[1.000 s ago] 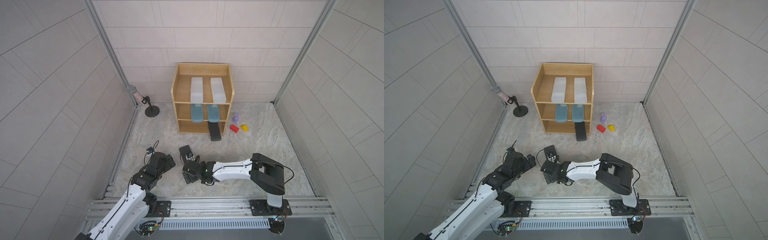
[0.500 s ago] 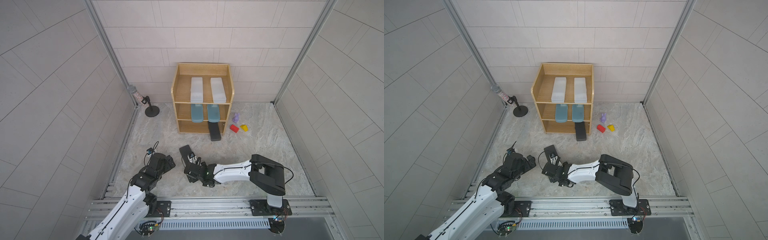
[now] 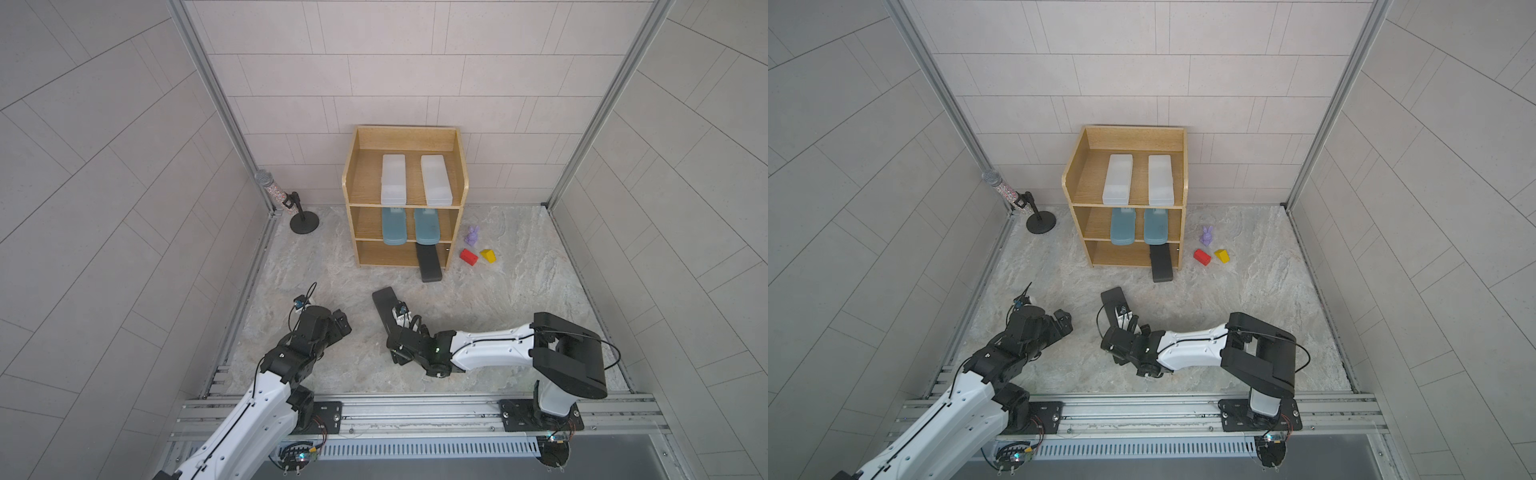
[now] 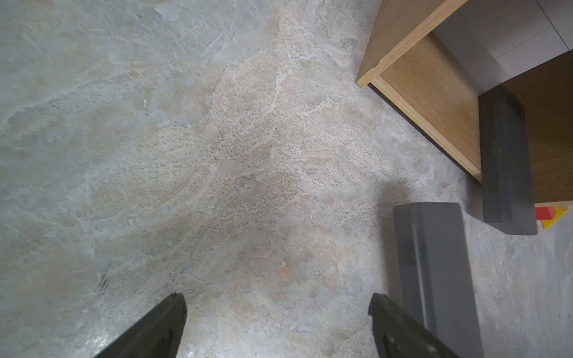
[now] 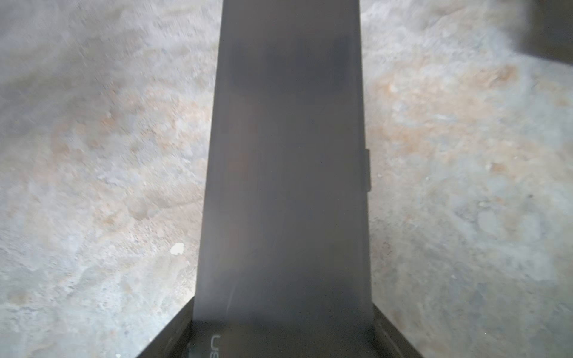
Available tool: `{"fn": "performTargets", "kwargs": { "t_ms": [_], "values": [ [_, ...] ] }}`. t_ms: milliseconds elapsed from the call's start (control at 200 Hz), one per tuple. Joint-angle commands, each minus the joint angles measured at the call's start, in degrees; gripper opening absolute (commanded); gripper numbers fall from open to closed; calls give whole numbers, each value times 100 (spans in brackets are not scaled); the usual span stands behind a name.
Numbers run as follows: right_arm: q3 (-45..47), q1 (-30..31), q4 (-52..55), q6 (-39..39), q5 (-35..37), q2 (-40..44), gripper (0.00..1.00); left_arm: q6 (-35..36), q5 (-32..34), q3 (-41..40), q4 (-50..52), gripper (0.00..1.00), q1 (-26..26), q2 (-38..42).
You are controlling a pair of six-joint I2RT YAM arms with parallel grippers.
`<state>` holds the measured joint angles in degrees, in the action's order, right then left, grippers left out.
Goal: Place the pencil cases on the shelf according to color
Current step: Pick up the pencil case from the center of the board, then place the pencil case on the shelf.
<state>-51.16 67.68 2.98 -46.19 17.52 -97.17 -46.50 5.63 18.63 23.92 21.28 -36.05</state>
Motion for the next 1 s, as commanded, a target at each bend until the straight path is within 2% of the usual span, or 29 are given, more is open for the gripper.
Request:
{"fn": "performTargets", "kwargs": {
  "t_ms": [0,175,400,590,740,861,991],
  "values": [
    [81,-196,-614,-111,288,235,50,20,9,-41,-84,100,-35,2],
    [-165,-736,-1104,-354,27,-114,49,15,-25,-46,-167,100,-36,-51],
    [-965,-1200,-1509,-225,-147,-952,49,18,-105,-52,-330,100,-35,-191],
    [-1955,-1486,-1040,-214,100,-1668,49,27,-176,-149,-555,100,-36,-288],
    [-2439,-1680,-984,-267,32,-2146,50,34,-220,-220,-630,100,-37,-310],
    [-2753,-1762,-840,-284,41,-2422,52,75,-259,-281,-664,100,-36,-349],
    [-3034,-1837,-689,-269,48,-2650,60,102,-342,-278,-704,100,-31,-392]
  ]
}}
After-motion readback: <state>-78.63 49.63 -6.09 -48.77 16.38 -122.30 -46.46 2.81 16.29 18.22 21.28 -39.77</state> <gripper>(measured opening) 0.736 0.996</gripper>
